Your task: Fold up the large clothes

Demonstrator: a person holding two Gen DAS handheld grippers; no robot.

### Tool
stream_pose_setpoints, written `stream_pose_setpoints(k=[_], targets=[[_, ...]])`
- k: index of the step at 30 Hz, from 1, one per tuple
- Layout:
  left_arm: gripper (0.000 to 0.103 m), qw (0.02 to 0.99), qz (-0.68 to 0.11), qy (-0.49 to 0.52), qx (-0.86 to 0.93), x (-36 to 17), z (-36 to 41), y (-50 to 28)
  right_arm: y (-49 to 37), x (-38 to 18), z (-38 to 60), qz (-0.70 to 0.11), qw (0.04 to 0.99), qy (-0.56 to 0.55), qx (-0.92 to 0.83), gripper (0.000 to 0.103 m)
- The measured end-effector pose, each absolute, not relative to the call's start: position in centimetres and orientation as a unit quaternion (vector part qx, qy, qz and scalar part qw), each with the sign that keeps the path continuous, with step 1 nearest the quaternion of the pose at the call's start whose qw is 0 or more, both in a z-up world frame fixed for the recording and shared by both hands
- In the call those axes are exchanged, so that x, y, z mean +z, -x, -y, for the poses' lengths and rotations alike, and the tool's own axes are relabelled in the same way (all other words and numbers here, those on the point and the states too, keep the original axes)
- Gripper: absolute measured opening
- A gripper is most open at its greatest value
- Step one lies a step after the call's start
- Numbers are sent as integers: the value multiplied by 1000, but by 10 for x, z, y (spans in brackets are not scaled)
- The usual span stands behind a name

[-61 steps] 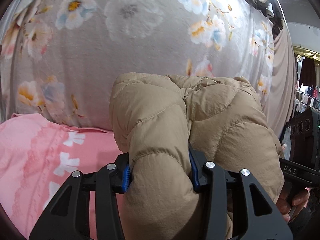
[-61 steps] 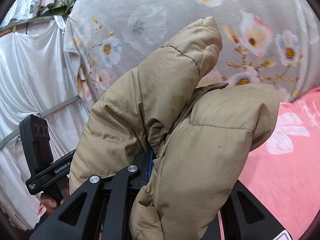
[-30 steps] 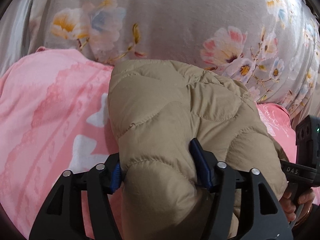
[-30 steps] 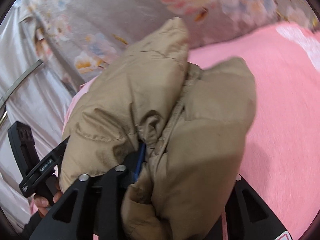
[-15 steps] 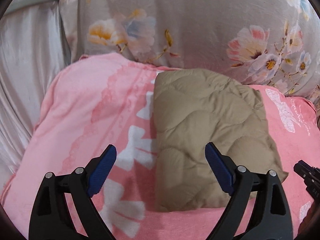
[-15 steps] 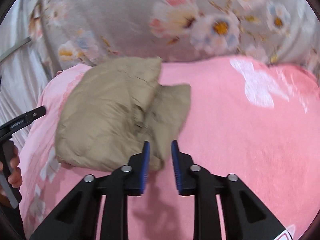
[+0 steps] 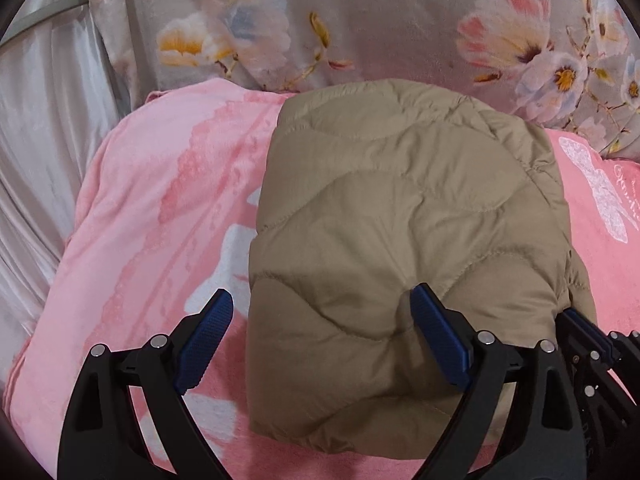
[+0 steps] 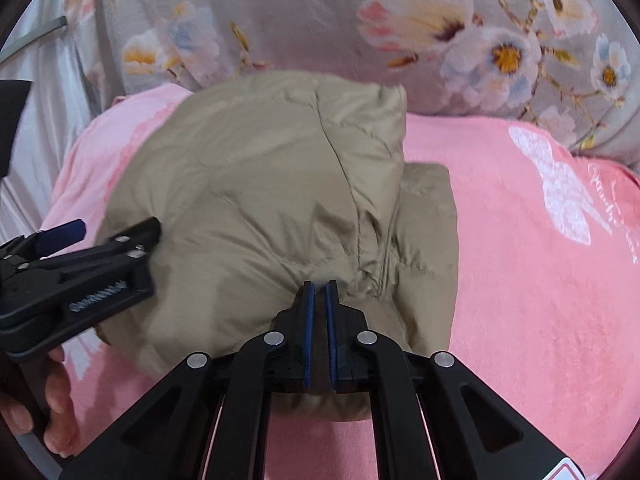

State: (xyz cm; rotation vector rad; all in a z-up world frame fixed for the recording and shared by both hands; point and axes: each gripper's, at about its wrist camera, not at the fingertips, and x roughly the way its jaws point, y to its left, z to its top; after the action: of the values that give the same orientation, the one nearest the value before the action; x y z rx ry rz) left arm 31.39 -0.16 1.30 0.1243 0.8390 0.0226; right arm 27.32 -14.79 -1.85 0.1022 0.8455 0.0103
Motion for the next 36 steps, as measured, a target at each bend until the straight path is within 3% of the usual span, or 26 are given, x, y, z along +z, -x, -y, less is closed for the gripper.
stream_pose_setpoints(k=[14,36], targets=[[93,918,-394,-54,13,-15,6,-319,-280,-59,139,-418,907,-51,-11,8],[97,934,-353,-45,25,-31,6,-314,-281,-66,137,-392,918,-53,-21,8]])
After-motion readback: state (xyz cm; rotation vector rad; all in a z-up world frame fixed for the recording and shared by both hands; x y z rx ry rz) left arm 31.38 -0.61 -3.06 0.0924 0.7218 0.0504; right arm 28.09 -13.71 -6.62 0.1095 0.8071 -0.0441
